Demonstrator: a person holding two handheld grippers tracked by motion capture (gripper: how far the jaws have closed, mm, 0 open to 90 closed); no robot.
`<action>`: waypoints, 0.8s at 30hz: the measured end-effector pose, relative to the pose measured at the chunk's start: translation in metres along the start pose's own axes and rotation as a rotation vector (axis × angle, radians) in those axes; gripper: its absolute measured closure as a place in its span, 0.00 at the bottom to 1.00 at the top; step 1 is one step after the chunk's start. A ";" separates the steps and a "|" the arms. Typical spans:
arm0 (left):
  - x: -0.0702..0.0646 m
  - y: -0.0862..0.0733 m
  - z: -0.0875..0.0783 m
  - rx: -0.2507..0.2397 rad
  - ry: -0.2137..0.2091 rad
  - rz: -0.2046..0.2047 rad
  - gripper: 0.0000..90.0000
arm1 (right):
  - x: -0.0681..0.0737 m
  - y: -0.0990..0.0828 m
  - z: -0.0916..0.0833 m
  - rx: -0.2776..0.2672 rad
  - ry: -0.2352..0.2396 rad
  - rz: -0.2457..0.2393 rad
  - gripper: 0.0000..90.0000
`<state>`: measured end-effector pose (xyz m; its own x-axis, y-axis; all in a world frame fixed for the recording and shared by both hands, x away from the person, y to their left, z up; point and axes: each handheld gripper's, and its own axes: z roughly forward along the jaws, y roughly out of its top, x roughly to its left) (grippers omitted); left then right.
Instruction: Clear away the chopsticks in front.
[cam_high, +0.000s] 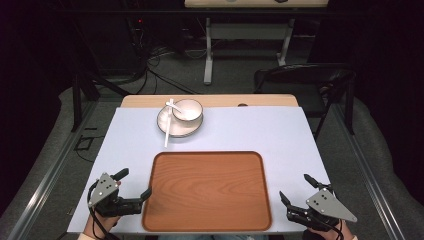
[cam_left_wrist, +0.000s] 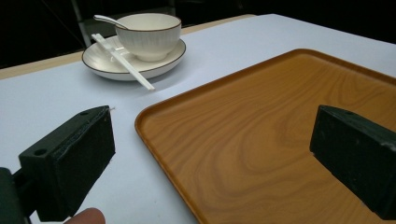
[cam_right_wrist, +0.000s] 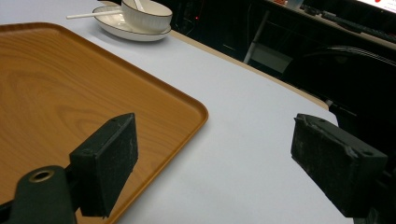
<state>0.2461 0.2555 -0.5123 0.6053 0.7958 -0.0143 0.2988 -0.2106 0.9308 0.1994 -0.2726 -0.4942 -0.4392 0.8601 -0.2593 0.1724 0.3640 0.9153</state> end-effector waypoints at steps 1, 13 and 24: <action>0.000 0.000 0.000 -0.001 0.001 0.000 0.00 | 0.000 0.000 0.000 0.000 0.001 -0.002 0.16; -0.003 0.004 0.002 0.005 0.014 0.030 0.00 | 0.001 0.000 -0.002 0.003 -0.005 -0.009 0.16; 0.006 0.024 0.013 0.077 0.055 -0.005 0.01 | 0.002 0.000 -0.001 0.009 -0.006 -0.015 0.16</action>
<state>0.2662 0.2478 -0.4945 0.5627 0.8266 0.0038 0.3586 -0.2482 0.8999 0.1979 -0.2713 -0.4945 -0.4365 0.8566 -0.2751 0.1738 0.3803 0.9084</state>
